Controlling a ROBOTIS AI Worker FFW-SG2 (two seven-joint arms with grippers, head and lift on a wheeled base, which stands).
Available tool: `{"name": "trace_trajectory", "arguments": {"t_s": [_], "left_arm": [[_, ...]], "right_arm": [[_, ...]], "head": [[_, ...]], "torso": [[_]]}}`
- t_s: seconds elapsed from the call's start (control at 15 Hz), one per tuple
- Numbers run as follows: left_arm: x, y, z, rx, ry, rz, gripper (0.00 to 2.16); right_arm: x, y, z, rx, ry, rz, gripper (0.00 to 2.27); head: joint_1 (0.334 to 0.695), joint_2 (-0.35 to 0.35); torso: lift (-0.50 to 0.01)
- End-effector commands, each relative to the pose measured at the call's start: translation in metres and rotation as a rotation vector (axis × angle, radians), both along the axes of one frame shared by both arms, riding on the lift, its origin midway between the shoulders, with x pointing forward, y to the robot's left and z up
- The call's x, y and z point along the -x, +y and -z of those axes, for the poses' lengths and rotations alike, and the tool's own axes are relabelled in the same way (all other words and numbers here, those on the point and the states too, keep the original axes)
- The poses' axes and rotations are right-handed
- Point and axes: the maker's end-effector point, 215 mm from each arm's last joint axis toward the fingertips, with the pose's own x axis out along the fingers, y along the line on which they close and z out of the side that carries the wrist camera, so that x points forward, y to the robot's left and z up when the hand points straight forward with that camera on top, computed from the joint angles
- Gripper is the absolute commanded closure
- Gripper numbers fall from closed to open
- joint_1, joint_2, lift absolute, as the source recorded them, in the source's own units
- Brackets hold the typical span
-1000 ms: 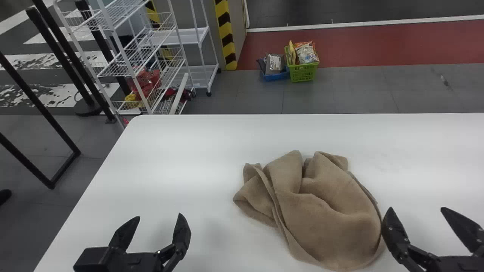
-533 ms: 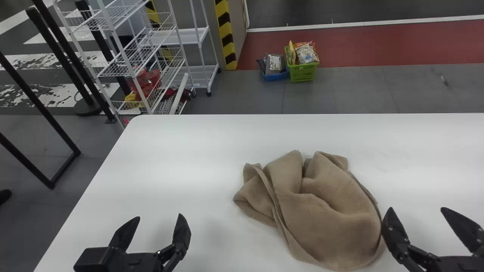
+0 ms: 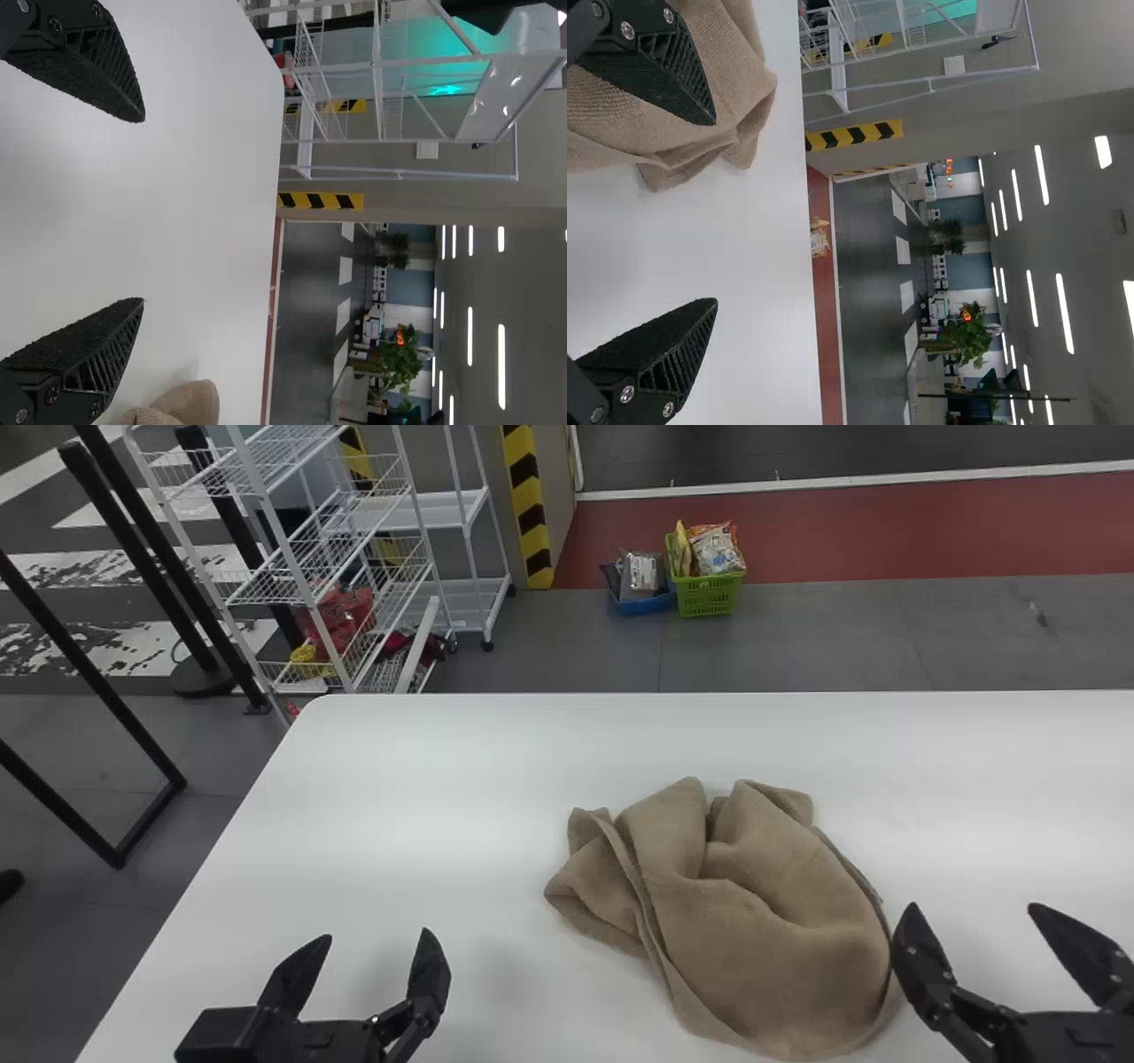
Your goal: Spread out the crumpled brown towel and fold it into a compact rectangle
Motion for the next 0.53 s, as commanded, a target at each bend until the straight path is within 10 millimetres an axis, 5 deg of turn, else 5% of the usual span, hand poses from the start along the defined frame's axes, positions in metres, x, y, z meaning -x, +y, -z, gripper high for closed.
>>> {"name": "trace_trajectory", "arguments": {"t_s": [0.0, 0.47], "left_arm": [[0.0, 0.0, 0.001, -0.001, 0.003, 0.001, 0.08], [0.0, 0.0, 0.002, -0.004, 0.008, 0.005, 0.08]], "right_arm": [[-0.01, 0.0, 0.001, -0.01, 0.007, 0.003, 0.09], [-0.041, -0.009, 0.003, -0.072, 0.022, 0.039, 0.13]], "head": [[0.695, 0.192], [0.695, 0.18]], "torso": [[-0.127], [-0.127]]}}
